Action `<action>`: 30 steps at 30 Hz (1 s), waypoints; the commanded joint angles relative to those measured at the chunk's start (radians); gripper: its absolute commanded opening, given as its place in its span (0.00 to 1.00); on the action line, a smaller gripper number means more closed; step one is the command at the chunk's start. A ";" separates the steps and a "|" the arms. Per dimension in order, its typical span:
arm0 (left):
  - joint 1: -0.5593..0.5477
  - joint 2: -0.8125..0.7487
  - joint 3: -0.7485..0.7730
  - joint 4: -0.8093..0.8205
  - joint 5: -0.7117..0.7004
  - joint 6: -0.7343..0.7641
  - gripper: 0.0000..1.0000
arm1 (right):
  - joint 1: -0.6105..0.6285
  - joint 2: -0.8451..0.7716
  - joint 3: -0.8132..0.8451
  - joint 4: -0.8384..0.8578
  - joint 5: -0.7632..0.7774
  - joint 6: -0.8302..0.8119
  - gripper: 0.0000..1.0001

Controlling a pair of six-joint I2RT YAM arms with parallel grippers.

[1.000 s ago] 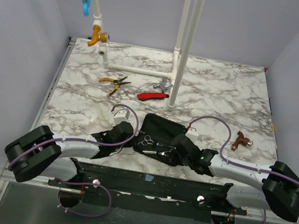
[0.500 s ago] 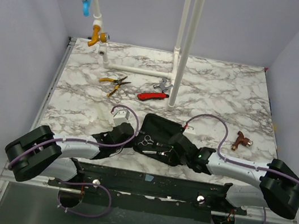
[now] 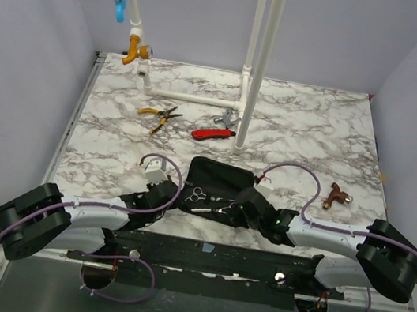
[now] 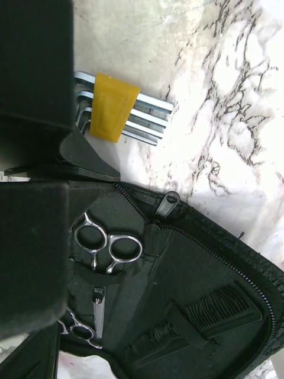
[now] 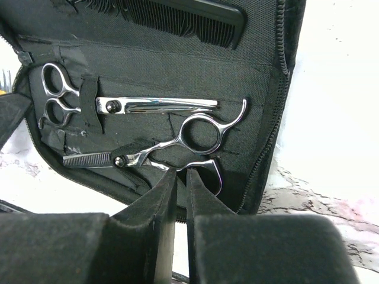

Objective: Sort the hair-cutting tools
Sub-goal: Adjust the scissors in the hairdressing tool bag.

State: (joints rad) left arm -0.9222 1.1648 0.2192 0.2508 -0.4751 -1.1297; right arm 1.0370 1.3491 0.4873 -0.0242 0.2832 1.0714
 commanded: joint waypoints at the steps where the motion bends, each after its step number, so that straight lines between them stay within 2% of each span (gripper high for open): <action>1: -0.083 0.005 -0.023 -0.016 0.198 -0.103 0.00 | 0.031 0.098 -0.052 0.227 -0.152 0.107 0.14; 20: -0.150 0.056 0.038 -0.017 0.180 -0.076 0.00 | 0.057 0.224 0.059 0.271 -0.227 0.046 0.21; 30: -0.152 0.005 0.022 -0.092 0.126 -0.103 0.00 | 0.058 0.146 0.041 0.101 -0.106 0.089 0.16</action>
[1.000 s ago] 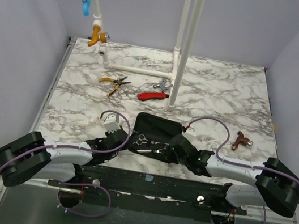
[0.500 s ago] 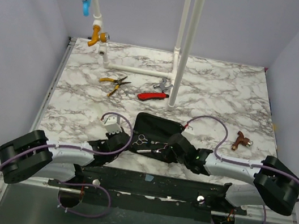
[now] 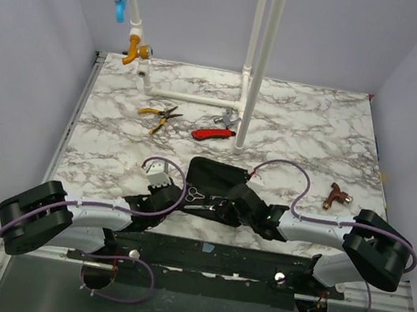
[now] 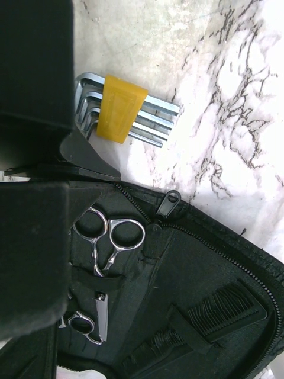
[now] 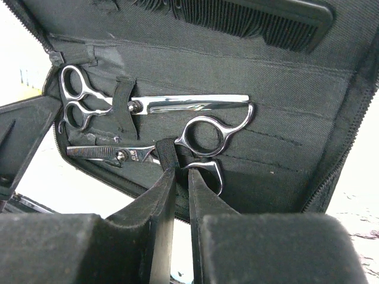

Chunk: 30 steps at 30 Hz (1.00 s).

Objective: Sort the hair-cutting tools
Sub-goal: Adjust the scissors in the hairdressing tool bag.

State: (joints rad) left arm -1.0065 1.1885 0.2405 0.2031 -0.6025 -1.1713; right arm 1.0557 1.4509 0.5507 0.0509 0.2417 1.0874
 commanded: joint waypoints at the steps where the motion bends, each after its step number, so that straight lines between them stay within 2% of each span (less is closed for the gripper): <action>1: -0.067 -0.025 0.001 -0.062 0.244 -0.063 0.00 | 0.039 0.029 -0.028 -0.003 -0.049 0.074 0.16; 4: -0.067 -0.041 0.003 -0.116 0.217 -0.070 0.00 | 0.039 -0.008 -0.053 -0.095 0.005 0.079 0.16; 11: -0.067 -0.055 -0.010 -0.146 0.188 -0.079 0.00 | 0.038 -0.085 -0.136 -0.183 0.076 0.118 0.15; 20: -0.067 -0.043 -0.003 -0.162 0.170 -0.061 0.00 | 0.039 -0.179 -0.102 -0.351 0.190 0.109 0.14; 30: -0.067 -0.046 -0.010 -0.170 0.158 -0.050 0.00 | 0.037 -0.261 -0.129 -0.427 0.239 0.146 0.17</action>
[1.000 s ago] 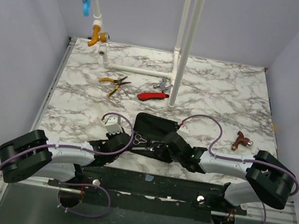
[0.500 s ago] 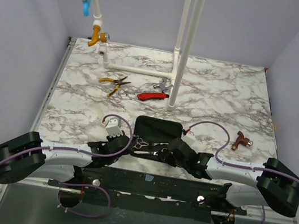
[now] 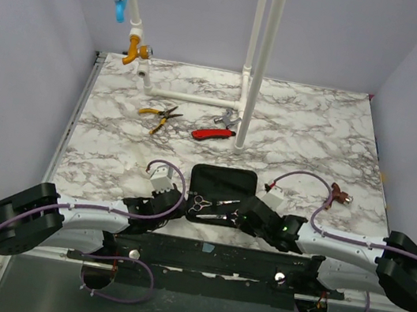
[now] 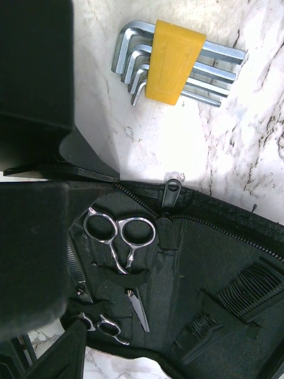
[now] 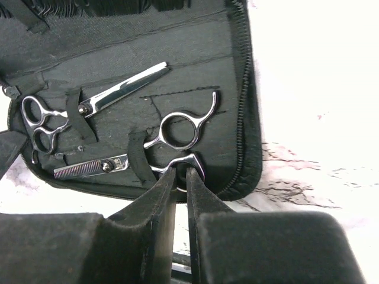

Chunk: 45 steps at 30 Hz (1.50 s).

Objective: Sort the hair-cutting tools
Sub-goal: Adjust the scissors in the hairdressing tool bag.

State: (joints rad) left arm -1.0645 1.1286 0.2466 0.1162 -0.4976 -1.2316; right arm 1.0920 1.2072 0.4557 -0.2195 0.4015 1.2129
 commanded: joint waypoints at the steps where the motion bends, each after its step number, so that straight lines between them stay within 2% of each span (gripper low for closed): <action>1: -0.009 0.014 -0.017 -0.084 0.053 0.011 0.00 | 0.001 -0.028 -0.035 -0.167 0.083 0.022 0.18; 8: -0.009 0.008 -0.020 -0.090 0.053 0.014 0.00 | 0.002 -0.080 -0.023 -0.213 0.123 0.006 0.22; 13: -0.009 0.008 -0.018 -0.063 0.068 0.039 0.00 | 0.002 -0.090 -0.026 -0.089 0.060 -0.087 0.26; 18: -0.008 0.019 -0.015 -0.007 0.101 0.075 0.00 | 0.001 -0.007 0.016 0.009 0.001 -0.156 0.26; 23: -0.009 0.014 -0.015 0.003 0.112 0.086 0.00 | 0.001 0.054 0.055 -0.013 0.004 -0.149 0.27; 25: -0.009 -0.007 -0.015 -0.018 0.109 0.084 0.00 | 0.001 0.012 0.058 -0.072 0.044 -0.124 0.31; 28: -0.009 -0.068 -0.016 -0.079 0.091 0.084 0.02 | 0.001 -0.093 0.057 -0.156 0.073 -0.116 0.48; 30: -0.009 -0.120 -0.014 -0.113 0.074 0.096 0.14 | 0.001 -0.155 0.052 -0.182 0.074 -0.125 0.58; 32: -0.008 -0.169 -0.004 -0.163 0.056 0.116 0.36 | 0.001 -0.200 0.049 -0.203 0.067 -0.124 0.62; 33: -0.007 -0.195 0.002 -0.185 0.047 0.127 0.49 | 0.001 -0.216 0.045 -0.210 0.066 -0.118 0.63; 36: 0.002 -0.258 0.037 -0.283 -0.005 0.155 0.68 | 0.002 -0.240 0.019 -0.211 0.073 -0.095 0.64; 39: 0.078 -0.312 0.044 -0.254 0.031 0.249 0.78 | 0.002 -0.261 -0.034 -0.142 0.058 -0.078 0.64; 45: 0.343 -0.292 0.000 0.079 0.402 0.403 0.87 | -0.001 -0.367 -0.161 0.058 -0.030 -0.069 0.64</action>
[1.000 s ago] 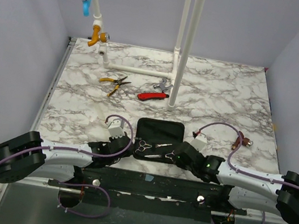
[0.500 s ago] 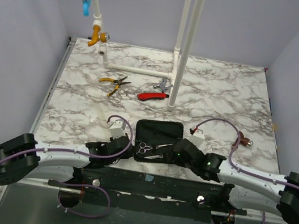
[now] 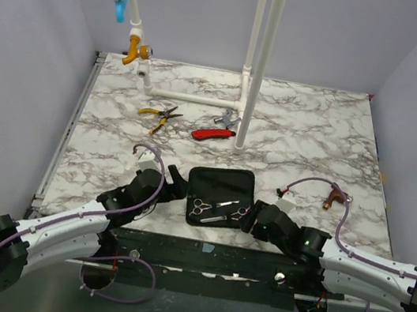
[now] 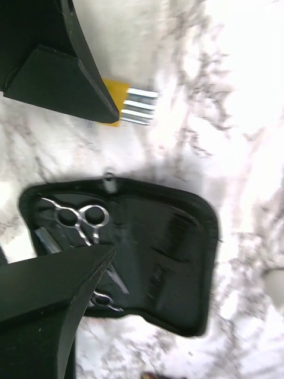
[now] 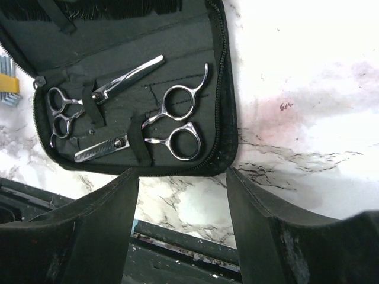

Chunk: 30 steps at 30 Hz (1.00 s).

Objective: Sort the hair-cutting tools
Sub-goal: Adjust the scissors in the hairdressing tool bag.

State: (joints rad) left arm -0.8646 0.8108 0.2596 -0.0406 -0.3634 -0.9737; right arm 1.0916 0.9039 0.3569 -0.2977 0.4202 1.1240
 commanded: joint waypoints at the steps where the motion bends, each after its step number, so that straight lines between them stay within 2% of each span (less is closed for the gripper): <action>1: 0.174 0.052 -0.009 0.284 0.313 0.159 0.88 | -0.001 -0.081 -0.077 0.154 -0.059 0.013 0.64; 7: 0.250 0.270 0.067 0.425 0.504 0.217 0.91 | 0.000 -0.180 -0.125 0.170 -0.104 -0.012 0.64; 12: 0.276 0.416 0.096 0.498 0.558 0.233 0.91 | 0.000 -0.230 -0.157 0.196 -0.147 -0.030 0.64; 18: 0.282 0.500 0.123 0.533 0.573 0.254 0.88 | 0.000 -0.207 -0.176 0.237 -0.156 -0.038 0.64; 23: 0.284 0.529 0.092 0.640 0.622 0.245 0.76 | 0.000 -0.169 -0.157 0.240 -0.118 -0.056 0.64; 30: 0.283 0.500 -0.031 0.874 0.670 0.188 0.52 | 0.000 -0.134 -0.125 0.194 0.025 -0.018 0.63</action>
State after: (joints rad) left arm -0.5823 1.3354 0.2981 0.6464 0.2428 -0.7544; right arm 1.0916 0.7597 0.1921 -0.0757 0.3214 1.0916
